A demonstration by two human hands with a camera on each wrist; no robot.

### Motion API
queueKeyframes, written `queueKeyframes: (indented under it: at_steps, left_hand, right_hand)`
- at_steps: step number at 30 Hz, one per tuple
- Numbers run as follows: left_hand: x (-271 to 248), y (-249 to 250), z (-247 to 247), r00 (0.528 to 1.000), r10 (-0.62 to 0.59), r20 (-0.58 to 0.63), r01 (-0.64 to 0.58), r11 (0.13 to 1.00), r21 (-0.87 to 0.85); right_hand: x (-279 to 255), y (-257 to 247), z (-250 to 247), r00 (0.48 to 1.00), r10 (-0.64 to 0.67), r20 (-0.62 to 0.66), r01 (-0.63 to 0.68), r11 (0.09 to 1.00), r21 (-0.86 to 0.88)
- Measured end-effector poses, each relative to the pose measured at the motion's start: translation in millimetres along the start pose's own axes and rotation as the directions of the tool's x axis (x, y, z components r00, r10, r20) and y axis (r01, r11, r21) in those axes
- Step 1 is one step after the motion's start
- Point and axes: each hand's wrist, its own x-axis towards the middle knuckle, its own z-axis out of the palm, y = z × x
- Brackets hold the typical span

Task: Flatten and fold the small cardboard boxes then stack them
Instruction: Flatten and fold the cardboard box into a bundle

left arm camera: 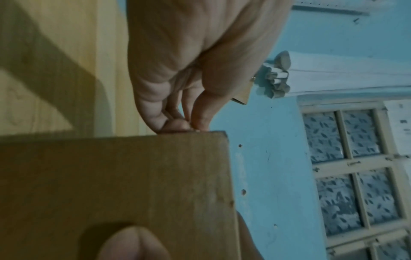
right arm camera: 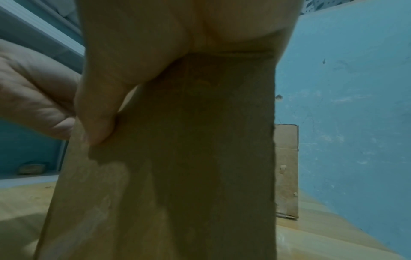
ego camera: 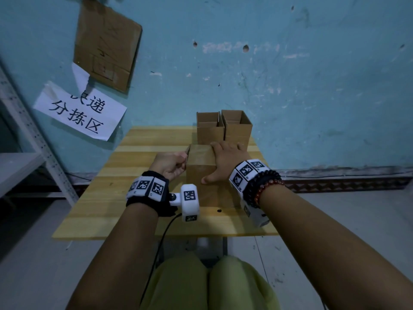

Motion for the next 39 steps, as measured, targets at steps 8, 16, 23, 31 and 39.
queueKeyframes:
  at_steps: [8, 16, 23, 31, 39]
  left_hand:
    - [-2.5, -10.1, 0.8, 0.997, 0.046, -0.054, -0.042, 0.997, 0.062]
    - [-6.0, -20.1, 3.0, 0.890, 0.437, -0.128, -0.357, 0.845, 0.398]
    - [-9.0, -12.6, -8.7, 0.967, 0.253, -0.034, -0.230, 0.924, 0.306]
    - [-7.7, -10.2, -1.5, 0.995, 0.095, -0.025, -0.086, 0.969, 0.231]
    - [-6.3, -11.8, -4.1, 0.986, 0.147, -0.078, -0.114, 0.937, 0.329]
  right_hand:
    - [-4.3, -1.6, -2.2, 1.000, 0.003, -0.013, -0.004, 1.000, -0.019]
    - [-3.9, -1.9, -0.7, 1.000, 0.011, -0.016, -0.012, 1.000, -0.027]
    - [-3.7, -1.1, 0.3, 1.000, -0.008, -0.024, 0.008, 1.000, -0.021]
    - [-1.4, 0.2, 1.8, 1.000, -0.011, -0.011, 0.010, 1.000, -0.005]
    - [-2.6, -0.6, 0.7, 1.000, -0.015, -0.013, 0.015, 1.000, -0.009]
